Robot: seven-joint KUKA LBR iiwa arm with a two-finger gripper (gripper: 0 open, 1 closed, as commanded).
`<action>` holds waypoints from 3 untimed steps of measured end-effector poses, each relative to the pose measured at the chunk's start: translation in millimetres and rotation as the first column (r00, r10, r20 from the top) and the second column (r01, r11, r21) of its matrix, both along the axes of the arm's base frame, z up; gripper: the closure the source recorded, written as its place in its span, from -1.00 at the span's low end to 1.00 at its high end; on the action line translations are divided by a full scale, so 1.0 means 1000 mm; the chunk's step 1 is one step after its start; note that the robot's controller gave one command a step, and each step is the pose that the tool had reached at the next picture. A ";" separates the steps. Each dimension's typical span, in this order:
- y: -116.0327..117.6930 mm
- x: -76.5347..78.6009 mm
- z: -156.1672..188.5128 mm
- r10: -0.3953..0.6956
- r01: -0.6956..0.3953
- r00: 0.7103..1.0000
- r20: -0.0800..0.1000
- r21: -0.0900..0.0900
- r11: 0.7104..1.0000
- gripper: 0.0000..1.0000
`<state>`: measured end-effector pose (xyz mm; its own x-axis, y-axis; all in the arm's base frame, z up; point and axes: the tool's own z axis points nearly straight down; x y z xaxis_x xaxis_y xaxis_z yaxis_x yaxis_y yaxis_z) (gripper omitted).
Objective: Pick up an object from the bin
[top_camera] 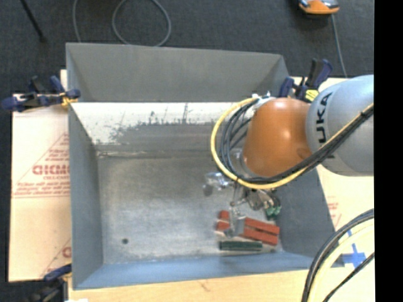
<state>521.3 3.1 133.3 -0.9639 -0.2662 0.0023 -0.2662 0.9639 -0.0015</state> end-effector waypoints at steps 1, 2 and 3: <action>-0.053 -0.037 -0.063 0.039 -0.039 0.999 0.017 0.003 0.999 -1.00; -0.052 -0.039 -0.060 0.039 -0.039 0.999 0.006 0.002 0.999 1.00; -0.074 -0.019 0.081 0.007 -0.007 1.000 0.014 -0.001 1.000 1.00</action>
Offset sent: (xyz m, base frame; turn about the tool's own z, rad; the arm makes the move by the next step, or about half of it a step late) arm -0.0405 -0.0508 -0.0633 -0.0456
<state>502.1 -71.0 214.0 -0.9620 -0.2727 -0.0114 -0.2726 0.9621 -0.0060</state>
